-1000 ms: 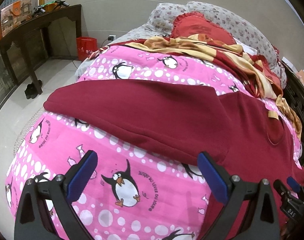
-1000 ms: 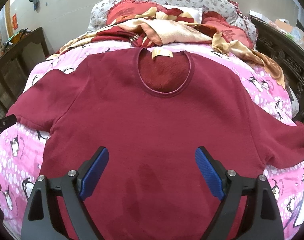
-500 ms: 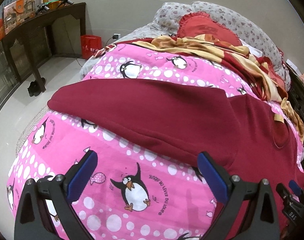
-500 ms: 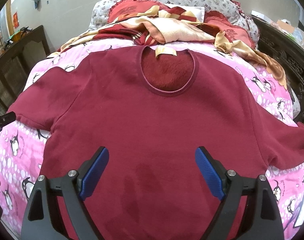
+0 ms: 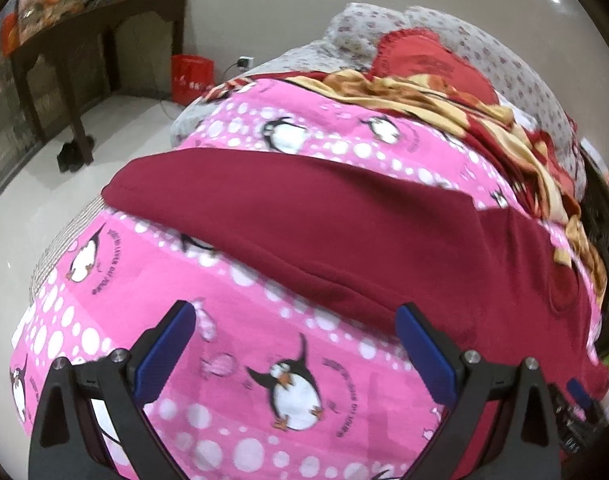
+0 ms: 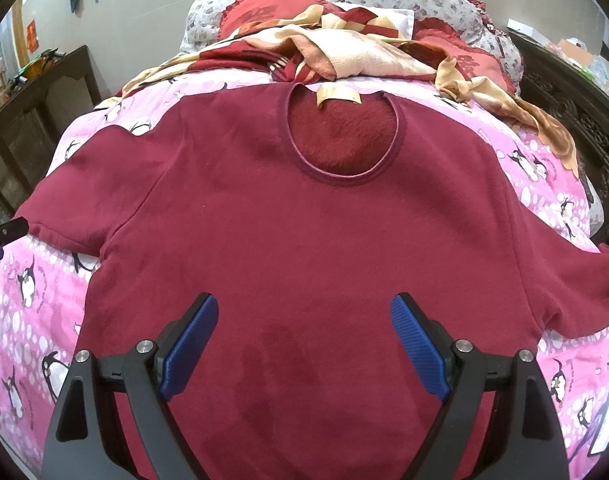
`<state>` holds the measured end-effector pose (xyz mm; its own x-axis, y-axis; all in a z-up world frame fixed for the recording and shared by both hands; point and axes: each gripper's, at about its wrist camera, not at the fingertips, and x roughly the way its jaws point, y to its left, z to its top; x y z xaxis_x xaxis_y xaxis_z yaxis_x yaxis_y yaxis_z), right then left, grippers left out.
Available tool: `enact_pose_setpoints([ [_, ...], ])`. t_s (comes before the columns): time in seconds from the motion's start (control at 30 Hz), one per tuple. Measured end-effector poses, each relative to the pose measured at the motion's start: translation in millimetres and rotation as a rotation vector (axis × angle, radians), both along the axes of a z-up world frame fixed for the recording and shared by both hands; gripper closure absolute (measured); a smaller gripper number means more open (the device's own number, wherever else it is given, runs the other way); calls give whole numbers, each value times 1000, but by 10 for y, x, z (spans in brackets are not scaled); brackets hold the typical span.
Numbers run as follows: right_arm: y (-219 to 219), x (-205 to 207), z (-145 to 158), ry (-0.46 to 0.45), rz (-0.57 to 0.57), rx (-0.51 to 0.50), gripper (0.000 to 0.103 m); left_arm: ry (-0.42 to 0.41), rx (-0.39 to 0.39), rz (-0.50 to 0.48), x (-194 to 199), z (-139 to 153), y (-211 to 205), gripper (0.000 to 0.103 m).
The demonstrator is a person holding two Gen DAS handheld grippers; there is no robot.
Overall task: Fold small clothes
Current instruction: 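Grasp the sleeve with the left gripper and fold it across the shirt body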
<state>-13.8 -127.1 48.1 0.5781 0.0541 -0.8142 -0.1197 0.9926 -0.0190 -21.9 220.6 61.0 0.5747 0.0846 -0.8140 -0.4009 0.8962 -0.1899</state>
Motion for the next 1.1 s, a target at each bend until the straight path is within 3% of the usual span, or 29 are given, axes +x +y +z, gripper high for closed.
enact_pose_setpoints([
  [0.1, 10, 4, -2, 0, 5, -1, 10, -10, -43, 59, -34, -5, 250, 3],
  [0.37, 33, 30, -40, 16, 7, 4, 10, -1, -256, 269, -28, -193, 1156, 29],
  [0.5, 61, 48, -52, 15, 14, -5, 10, -17, -302, 318, 39, -305, 1376, 33],
  [0.6, 77, 75, -70, 22, 15, -7, 11, -27, -287, 310, 152, -315, 1407, 35],
  [0.67, 77, 87, -76, 24, 13, -6, 11, -31, -288, 298, 229, -342, 1423, 63],
  [0.77, 62, 87, -63, 16, 14, -3, 14, -31, -290, 304, 312, -382, 1487, 88],
  [0.83, 29, 84, -33, 7, 16, 3, 19, -39, -304, 301, 329, -343, 1491, 93],
  [0.93, -65, 85, 32, -15, 9, 28, 24, -110, -280, 247, 309, -42, 1340, 95],
  [1.1, -361, 108, 159, -58, -54, 95, 28, -252, -231, 7, 321, 719, 581, 95],
])
